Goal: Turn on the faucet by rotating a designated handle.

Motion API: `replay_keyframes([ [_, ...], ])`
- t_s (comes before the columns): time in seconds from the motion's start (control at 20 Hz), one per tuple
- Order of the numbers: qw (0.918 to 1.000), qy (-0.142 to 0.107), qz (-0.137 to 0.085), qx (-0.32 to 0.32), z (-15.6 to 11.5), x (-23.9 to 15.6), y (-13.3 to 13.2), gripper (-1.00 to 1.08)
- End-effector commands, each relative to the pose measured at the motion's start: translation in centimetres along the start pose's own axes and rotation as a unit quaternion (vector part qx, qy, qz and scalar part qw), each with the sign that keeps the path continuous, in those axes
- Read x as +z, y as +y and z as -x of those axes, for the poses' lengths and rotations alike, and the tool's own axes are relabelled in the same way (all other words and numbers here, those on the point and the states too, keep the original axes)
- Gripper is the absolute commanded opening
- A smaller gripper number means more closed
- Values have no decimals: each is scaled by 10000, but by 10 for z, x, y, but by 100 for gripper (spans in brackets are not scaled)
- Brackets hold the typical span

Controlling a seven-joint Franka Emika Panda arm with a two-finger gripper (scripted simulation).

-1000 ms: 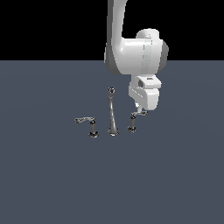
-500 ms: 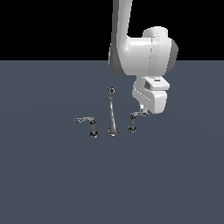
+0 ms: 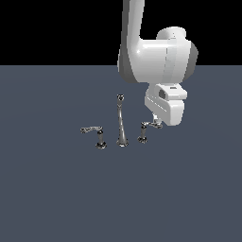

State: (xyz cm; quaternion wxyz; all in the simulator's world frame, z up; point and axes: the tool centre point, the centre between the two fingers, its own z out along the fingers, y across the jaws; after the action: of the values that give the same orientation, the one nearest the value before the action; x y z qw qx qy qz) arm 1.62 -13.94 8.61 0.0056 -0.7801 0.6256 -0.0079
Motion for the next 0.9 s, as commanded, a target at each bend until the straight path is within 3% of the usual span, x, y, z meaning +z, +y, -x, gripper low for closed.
replay_keyframes([
  [0.0,10000,-25,62,9,4,0,13,-100],
  [0.4,10000,-26,89,37,9,0,41,-100],
  [0.5,10000,-12,65,51,6,0,37,-100],
  [0.85,10000,-19,78,46,31,-1,49,-100],
])
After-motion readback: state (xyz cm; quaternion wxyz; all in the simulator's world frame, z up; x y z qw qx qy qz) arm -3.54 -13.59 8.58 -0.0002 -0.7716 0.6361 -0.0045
